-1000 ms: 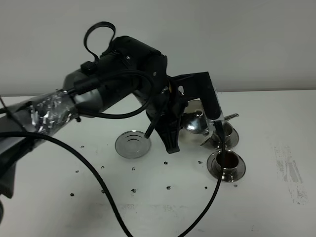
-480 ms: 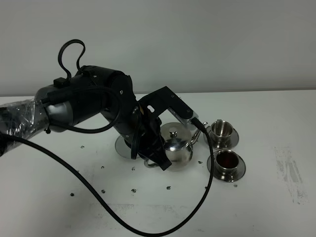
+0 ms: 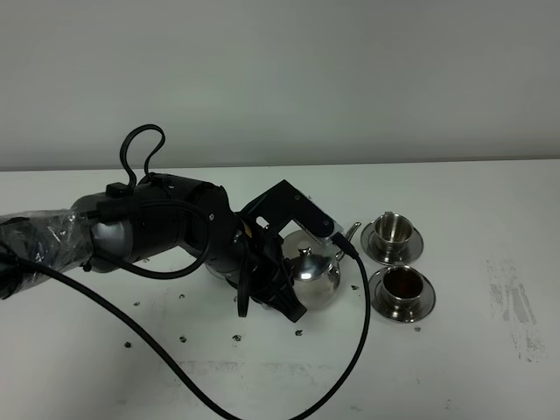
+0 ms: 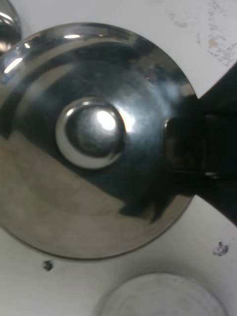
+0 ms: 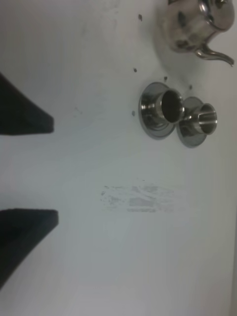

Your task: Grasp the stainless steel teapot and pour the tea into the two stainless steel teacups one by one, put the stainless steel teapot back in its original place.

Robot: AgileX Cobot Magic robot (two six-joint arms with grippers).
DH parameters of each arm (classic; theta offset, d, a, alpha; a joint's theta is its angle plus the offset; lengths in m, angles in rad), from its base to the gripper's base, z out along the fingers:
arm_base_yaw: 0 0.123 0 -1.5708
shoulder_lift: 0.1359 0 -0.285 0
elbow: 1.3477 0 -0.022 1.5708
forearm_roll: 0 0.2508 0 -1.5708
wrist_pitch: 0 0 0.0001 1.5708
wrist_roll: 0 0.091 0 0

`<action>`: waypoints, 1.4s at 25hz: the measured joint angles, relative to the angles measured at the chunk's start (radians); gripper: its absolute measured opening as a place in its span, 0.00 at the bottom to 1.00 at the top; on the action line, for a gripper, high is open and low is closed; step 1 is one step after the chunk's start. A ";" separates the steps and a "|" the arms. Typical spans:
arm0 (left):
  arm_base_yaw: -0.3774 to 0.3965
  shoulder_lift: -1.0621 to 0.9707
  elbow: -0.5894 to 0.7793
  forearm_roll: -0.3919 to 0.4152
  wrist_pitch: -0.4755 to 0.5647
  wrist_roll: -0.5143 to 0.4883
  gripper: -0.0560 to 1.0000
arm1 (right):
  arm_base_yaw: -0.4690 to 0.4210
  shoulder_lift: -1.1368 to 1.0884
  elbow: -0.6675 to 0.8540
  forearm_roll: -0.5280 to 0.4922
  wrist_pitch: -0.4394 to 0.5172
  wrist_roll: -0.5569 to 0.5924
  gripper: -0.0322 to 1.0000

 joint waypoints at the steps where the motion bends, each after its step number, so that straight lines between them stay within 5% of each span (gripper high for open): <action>1: 0.000 0.000 0.005 -0.001 0.000 0.000 0.26 | 0.000 0.000 0.000 0.000 0.000 0.000 0.36; 21: 0.000 -0.016 -0.011 0.011 0.026 0.000 0.26 | 0.000 0.000 0.000 0.000 0.000 0.000 0.36; 35: 0.045 0.120 -0.474 0.129 0.263 -0.002 0.26 | 0.000 0.000 0.000 0.000 0.000 0.000 0.36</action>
